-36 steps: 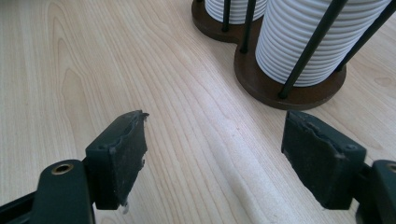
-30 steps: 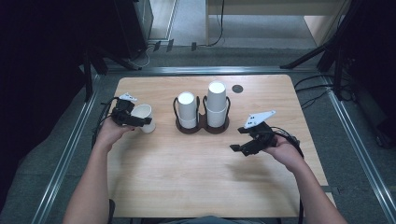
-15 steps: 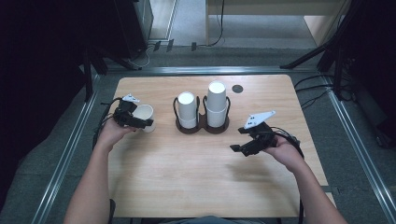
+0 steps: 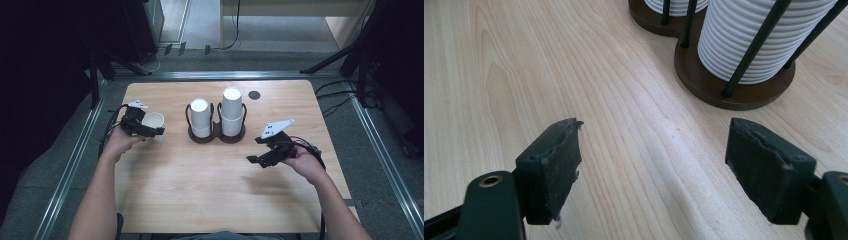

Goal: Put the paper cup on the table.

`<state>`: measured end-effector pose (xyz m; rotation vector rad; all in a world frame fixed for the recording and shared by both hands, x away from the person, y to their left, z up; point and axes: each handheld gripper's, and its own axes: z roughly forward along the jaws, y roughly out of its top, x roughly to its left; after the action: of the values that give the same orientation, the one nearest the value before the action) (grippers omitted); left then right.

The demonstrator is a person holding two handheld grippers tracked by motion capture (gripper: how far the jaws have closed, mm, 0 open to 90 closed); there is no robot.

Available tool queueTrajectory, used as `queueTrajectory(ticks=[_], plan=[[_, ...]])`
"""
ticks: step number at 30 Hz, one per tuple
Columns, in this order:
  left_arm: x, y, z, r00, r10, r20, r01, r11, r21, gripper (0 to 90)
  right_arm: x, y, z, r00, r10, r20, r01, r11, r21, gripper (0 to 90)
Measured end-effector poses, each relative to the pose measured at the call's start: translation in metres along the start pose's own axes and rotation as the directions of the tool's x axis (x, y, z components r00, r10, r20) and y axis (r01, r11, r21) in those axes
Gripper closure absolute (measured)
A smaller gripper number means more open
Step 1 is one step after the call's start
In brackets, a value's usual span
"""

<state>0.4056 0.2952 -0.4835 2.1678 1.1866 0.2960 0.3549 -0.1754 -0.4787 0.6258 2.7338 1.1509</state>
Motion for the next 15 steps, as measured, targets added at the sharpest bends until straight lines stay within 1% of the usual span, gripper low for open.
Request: queueTrajectory(ticks=[1, 5, 6, 14, 15], plan=[[0.000, 0.000, 0.000, 1.0000, 0.000, 0.000, 0.000, 1.0000, 0.000, 10.5, 0.000, 0.000, 0.000, 1.0000, 0.000, 0.000, 0.000, 1.000, 0.000, 22.1], [0.000, 0.001, -0.005, 0.9999, -0.017, 0.004, 0.017, 0.9995, -0.025, 10.1, 0.000, 0.000, 0.000, 1.0000, -0.002, 0.002, 0.002, 1.000, 0.002, 22.2], [0.001, 0.001, -0.006, 0.9999, -0.013, 0.001, 0.013, 0.9995, -0.030, 9.6, 0.000, 0.000, 0.000, 1.0000, -0.002, 0.002, 0.002, 1.000, 0.002, 22.2], [0.002, 0.004, -0.021, 0.9992, -0.036, 0.020, 0.037, 0.9966, -0.074, 9.5, 0.001, -0.001, 0.001, 0.9999, -0.012, 0.006, 0.012, 1.000, 0.015, 22.2], [0.001, 0.004, -0.023, 0.9993, -0.032, 0.017, 0.033, 0.9964, -0.078, 9.5, 0.001, -0.001, 0.001, 0.9999, -0.012, 0.006, 0.012, 1.000, 0.015, 22.2]])
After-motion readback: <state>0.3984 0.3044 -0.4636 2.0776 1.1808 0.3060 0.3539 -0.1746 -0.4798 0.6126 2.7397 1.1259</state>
